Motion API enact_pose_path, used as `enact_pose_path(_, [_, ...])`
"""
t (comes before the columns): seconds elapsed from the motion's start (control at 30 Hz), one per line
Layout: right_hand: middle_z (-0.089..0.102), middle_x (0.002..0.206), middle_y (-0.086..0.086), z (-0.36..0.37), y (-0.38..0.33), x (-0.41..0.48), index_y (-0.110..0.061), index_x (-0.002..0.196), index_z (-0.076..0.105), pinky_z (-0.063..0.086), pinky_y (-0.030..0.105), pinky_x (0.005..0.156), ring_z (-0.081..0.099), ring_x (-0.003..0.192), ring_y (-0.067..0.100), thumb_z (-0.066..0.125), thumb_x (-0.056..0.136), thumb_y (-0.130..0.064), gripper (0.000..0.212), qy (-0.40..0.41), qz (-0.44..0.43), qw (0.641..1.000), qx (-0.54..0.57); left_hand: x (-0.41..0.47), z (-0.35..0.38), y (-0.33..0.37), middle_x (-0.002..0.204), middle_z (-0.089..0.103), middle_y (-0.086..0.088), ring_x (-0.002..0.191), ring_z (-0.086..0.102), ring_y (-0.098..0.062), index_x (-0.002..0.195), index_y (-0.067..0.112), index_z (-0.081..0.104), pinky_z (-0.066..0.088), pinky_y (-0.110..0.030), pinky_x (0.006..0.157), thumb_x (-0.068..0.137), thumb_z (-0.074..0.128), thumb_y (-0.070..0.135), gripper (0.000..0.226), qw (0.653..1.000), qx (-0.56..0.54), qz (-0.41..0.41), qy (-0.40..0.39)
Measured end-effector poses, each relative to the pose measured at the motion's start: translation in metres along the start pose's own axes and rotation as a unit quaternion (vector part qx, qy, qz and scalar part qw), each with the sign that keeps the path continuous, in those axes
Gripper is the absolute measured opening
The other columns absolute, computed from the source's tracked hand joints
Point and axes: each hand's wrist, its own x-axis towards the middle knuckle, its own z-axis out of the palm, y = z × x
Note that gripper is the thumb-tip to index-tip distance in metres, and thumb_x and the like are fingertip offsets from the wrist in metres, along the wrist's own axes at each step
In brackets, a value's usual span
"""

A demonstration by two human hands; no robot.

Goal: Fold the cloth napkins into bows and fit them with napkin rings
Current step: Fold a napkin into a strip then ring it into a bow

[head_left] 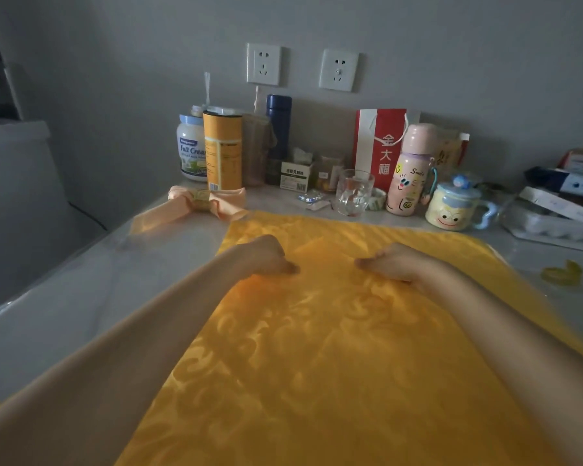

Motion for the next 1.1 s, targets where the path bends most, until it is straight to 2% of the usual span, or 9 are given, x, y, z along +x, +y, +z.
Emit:
enact_pose_path(0.13, [0.06, 0.072, 0.003, 0.007, 0.0, 0.0, -0.013, 0.075, 0.064, 0.035, 0.024, 0.05, 0.051, 0.062, 0.015, 0.067, 0.085, -0.034, 0.023, 0.04, -0.039, 0.997, -0.05, 0.006, 0.008, -0.008, 0.113, 0.062, -0.013, 0.097, 0.058, -0.026, 0.108, 0.002, 0.067, 0.045, -0.03, 0.078, 0.091, 0.06, 0.023, 0.028, 0.992, -0.111, -0.015, 0.055])
enact_pose_path(0.3, [0.062, 0.073, -0.001, 0.005, 0.004, 0.0, -0.02, 0.07, 0.057, 0.038, 0.023, 0.053, 0.057, 0.067, 0.012, 0.071, 0.082, -0.027, 0.019, 0.023, -0.052, 0.998, -0.04, 0.002, 0.001, -0.003, 0.11, 0.063, -0.019, 0.078, 0.055, -0.026, 0.114, 0.001, 0.064, 0.039, -0.027, 0.056, 0.091, 0.059, 0.026, 0.034, 0.997, -0.065, -0.034, 0.029])
enact_pose_path(0.43, [0.055, 0.069, -0.001, 0.01, 0.005, 0.004, -0.016, 0.071, 0.057, 0.032, 0.024, 0.049, 0.05, 0.061, 0.012, 0.066, 0.086, -0.029, 0.022, 0.054, -0.06, 0.997, -0.02, 0.012, 0.013, -0.002, 0.106, 0.066, -0.01, 0.092, 0.062, -0.025, 0.101, 0.008, 0.07, 0.046, -0.028, 0.069, 0.089, 0.061, 0.023, 0.021, 0.991, -0.064, -0.011, 0.121])
enact_pose_path(0.5, [0.056, 0.071, 0.002, 0.014, 0.007, 0.005, -0.011, 0.075, 0.061, 0.032, 0.024, 0.049, 0.049, 0.059, 0.013, 0.062, 0.088, -0.03, 0.023, 0.079, -0.07, 0.994, -0.023, 0.015, 0.02, -0.001, 0.102, 0.067, -0.009, 0.09, 0.062, -0.026, 0.097, 0.01, 0.07, 0.047, -0.029, 0.068, 0.089, 0.06, 0.025, 0.019, 0.986, -0.059, -0.015, 0.156])
enact_pose_path(0.67, [0.065, 0.078, 0.005, 0.023, 0.012, 0.008, -0.013, 0.079, 0.063, 0.041, 0.027, 0.06, 0.06, 0.073, 0.023, 0.052, 0.093, -0.036, 0.029, 0.12, -0.07, 0.99, -0.002, 0.015, 0.027, -0.001, 0.101, 0.065, -0.005, 0.09, 0.061, -0.026, 0.098, 0.014, 0.068, 0.043, -0.029, 0.066, 0.094, 0.052, 0.031, 0.023, 0.98, -0.053, -0.037, 0.187])
enact_pose_path(0.77, [0.064, 0.082, 0.003, 0.031, 0.014, 0.007, -0.016, 0.085, 0.062, 0.038, 0.028, 0.061, 0.061, 0.081, 0.025, 0.048, 0.093, -0.037, 0.027, 0.161, -0.073, 0.984, -0.016, 0.013, 0.036, -0.002, 0.107, 0.065, -0.004, 0.095, 0.06, -0.026, 0.101, 0.017, 0.066, 0.045, -0.029, 0.069, 0.095, 0.048, 0.029, 0.022, 0.974, -0.039, -0.03, 0.221])
enact_pose_path(0.9, [0.062, 0.095, 0.0, 0.032, 0.014, 0.01, -0.016, 0.1, 0.065, 0.038, 0.026, 0.07, 0.059, 0.093, 0.022, 0.051, 0.091, -0.023, 0.018, 0.147, -0.11, 0.982, 0.03, 0.012, 0.038, -0.005, 0.12, 0.061, 0.0, 0.109, 0.056, -0.022, 0.113, 0.021, 0.065, 0.049, -0.032, 0.087, 0.09, 0.05, 0.013, 0.028, 0.971, -0.102, 0.02, 0.215])
enact_pose_path(0.97, [0.058, 0.099, -0.003, 0.031, 0.014, 0.012, -0.016, 0.109, 0.065, 0.04, 0.025, 0.078, 0.057, 0.101, 0.019, 0.056, 0.087, -0.015, 0.024, 0.133, -0.119, 0.983, 0.046, 0.01, 0.037, -0.006, 0.116, 0.062, 0.0, 0.108, 0.056, -0.021, 0.108, 0.019, 0.067, 0.048, -0.034, 0.091, 0.087, 0.052, 0.008, 0.028, 0.967, -0.134, 0.037, 0.211])
enact_pose_path(1.1, [0.059, 0.088, -0.007, 0.03, 0.015, 0.014, -0.021, 0.089, 0.064, 0.042, 0.025, 0.077, 0.056, 0.088, 0.014, 0.058, 0.083, -0.005, 0.018, 0.14, -0.153, 0.975, 0.074, 0.006, 0.04, -0.006, 0.107, 0.064, -0.001, 0.102, 0.057, -0.021, 0.094, 0.019, 0.068, 0.048, -0.035, 0.091, 0.082, 0.051, 0.002, 0.027, 0.964, -0.13, 0.062, 0.225])
